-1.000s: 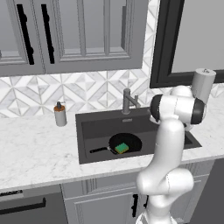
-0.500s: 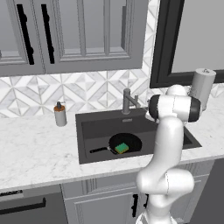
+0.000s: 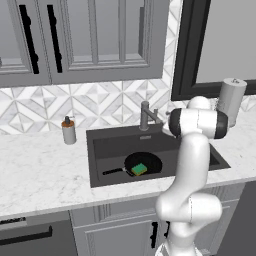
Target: Pick the pan and sponge and place them into the sink. Then turn on the water.
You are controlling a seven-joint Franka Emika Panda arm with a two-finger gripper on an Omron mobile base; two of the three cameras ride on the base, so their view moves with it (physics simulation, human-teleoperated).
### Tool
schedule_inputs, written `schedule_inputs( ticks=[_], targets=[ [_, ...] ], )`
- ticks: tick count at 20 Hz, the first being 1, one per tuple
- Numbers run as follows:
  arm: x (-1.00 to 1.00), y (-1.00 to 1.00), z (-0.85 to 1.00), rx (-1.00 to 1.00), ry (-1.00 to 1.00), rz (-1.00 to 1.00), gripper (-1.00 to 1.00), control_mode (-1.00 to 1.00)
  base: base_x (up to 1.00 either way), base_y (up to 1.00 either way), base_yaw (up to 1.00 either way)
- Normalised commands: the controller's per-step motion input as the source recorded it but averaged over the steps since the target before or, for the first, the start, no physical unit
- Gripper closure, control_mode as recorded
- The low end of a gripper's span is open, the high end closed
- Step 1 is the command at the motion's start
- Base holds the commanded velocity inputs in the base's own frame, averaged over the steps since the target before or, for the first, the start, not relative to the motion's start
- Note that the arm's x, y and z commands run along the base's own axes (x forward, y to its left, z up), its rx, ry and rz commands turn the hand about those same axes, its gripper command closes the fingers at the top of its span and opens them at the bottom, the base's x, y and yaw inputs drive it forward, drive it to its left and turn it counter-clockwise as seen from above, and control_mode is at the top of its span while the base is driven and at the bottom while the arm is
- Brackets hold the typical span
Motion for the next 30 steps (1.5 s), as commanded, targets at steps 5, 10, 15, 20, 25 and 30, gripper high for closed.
schedule_inputs(
  ticks=[5,10,15,20,25,30],
  targets=[
    [0.28,0.0,0.02,0.0,0.0,-0.03,-1.0,-1.0,0.0,0.0,0.0],
    [0.41,0.0,0.0,0.0,0.0,-0.05,-1.0,-1.0,0.0,0.0,0.0],
    [0.41,0.0,-0.04,0.0,0.0,-0.06,-1.0,-1.0,0.0,0.0,0.0],
    [0.37,0.0,-0.21,-0.02,0.0,-0.04,-1.0,-1.0,0.0,0.0,0.0],
    [0.3,0.0,-0.28,-0.02,0.0,-0.04,-1.0,-1.0,0.0,0.0,0.0],
    [0.34,0.0,-0.07,0.0,0.0,-0.03,-1.0,-1.0,0.0,0.0,0.0]
  ],
)
